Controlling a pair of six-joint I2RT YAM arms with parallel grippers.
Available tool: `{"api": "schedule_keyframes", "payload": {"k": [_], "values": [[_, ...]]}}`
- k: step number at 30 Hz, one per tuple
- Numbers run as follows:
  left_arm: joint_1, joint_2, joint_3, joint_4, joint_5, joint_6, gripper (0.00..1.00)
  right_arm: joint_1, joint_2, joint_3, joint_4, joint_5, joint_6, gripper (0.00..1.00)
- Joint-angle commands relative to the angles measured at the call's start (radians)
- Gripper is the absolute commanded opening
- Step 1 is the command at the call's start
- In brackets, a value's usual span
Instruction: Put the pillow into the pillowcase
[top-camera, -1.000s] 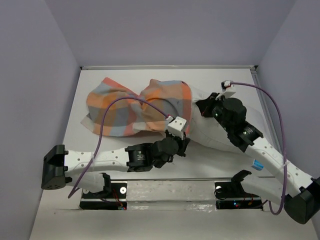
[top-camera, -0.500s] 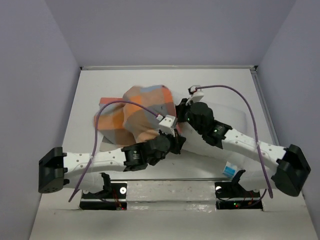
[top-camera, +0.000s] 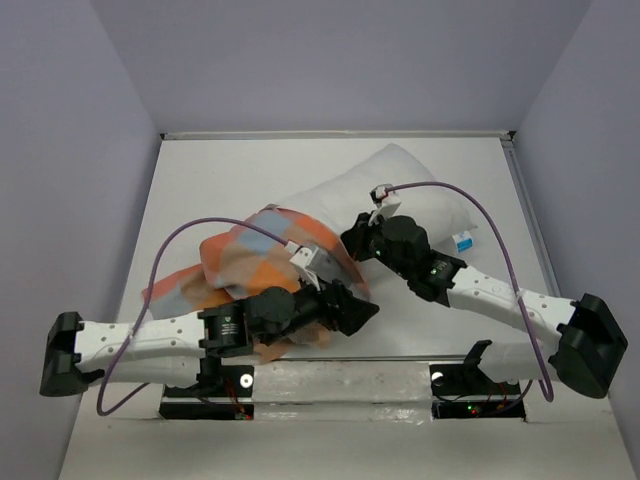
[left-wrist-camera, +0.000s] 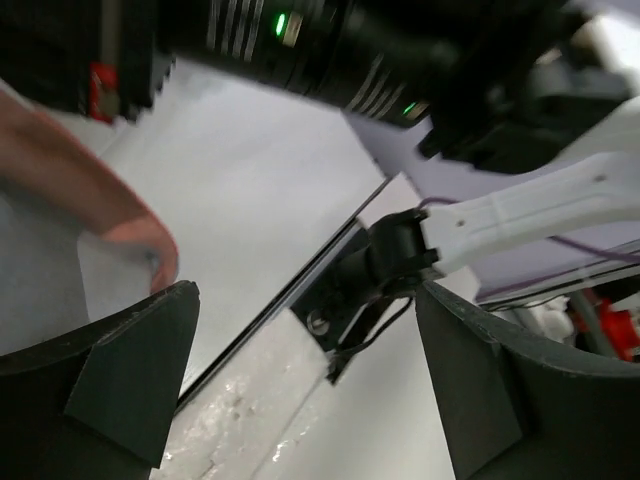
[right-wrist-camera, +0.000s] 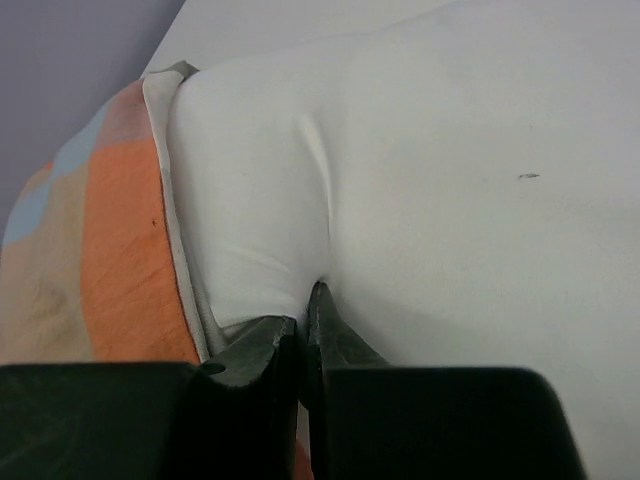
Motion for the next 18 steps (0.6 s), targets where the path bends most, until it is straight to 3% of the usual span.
{"api": "schedule_keyframes", "payload": {"k": [1, 2, 4, 5, 8, 10, 13, 18], "values": [[0.002, -0.215, 0.096, -0.109, -0.030, 0.009, 0.99, 0.003, -0.082, -0.015, 0.029, -0.038, 0.024, 0.27], [0.004, -0.230, 0.148, -0.140, -0.029, 0.020, 0.99, 0.003, -0.089, -0.010, -0.001, -0.040, 0.015, 0.51], [0.017, -0.252, 0.228, -0.316, -0.070, 0.041, 0.99, 0.003, -0.096, 0.043, -0.128, -0.035, -0.038, 0.77], [0.025, -0.255, 0.256, -0.371, -0.108, 0.037, 0.99, 0.003, -0.096, 0.066, -0.174, -0.031, -0.055, 0.82], [0.111, -0.250, 0.323, -0.529, -0.266, 0.012, 0.99, -0.038, -0.128, 0.105, -0.301, -0.047, -0.114, 0.85], [0.284, -0.217, 0.348, -0.666, -0.300, 0.012, 0.99, -0.099, -0.149, 0.102, -0.331, -0.095, -0.122, 0.85], [0.519, -0.151, 0.330, -0.644, -0.175, 0.116, 0.99, -0.222, -0.154, 0.109, -0.364, -0.164, -0.115, 0.84], [0.670, 0.076, 0.362, -0.529, -0.122, 0.245, 0.99, -0.316, -0.100, 0.134, -0.429, -0.147, -0.140, 0.90]]}}
